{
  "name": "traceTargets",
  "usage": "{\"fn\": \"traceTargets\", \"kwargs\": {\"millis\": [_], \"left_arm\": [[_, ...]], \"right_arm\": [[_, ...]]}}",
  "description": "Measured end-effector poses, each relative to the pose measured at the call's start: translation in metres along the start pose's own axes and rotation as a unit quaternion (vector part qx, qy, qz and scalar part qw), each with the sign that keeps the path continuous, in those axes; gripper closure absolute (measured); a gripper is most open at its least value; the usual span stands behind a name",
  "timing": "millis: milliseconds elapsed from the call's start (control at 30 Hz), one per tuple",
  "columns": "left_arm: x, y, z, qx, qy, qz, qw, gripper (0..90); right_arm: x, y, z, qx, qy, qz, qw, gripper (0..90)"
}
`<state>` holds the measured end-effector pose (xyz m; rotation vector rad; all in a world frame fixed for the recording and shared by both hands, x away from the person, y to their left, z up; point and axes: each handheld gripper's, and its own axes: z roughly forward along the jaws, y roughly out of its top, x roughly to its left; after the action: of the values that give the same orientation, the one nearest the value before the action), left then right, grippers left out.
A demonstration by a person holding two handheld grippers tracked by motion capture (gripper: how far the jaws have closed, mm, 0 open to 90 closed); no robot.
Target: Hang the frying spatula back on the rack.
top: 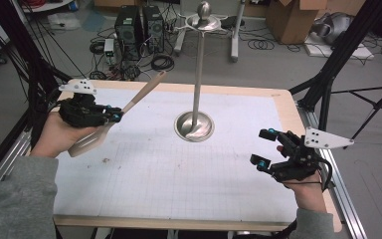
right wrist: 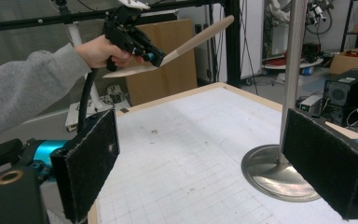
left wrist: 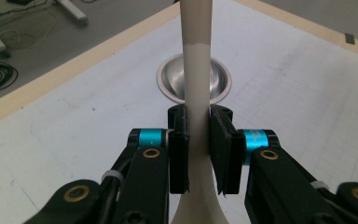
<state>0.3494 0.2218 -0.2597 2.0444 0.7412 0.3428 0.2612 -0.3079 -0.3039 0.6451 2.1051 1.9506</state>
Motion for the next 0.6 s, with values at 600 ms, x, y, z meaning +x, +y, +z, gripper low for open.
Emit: {"fn": "traceTargets", "kwargs": {"millis": [600], "left_arm": [[-0.009,0.037,-0.013,-0.021,0.004,0.016,0.9996,77.7]], "right_arm": [[0.001,0.000,-0.004,-0.009,0.001,0.002,1.0000,10.1]]}}
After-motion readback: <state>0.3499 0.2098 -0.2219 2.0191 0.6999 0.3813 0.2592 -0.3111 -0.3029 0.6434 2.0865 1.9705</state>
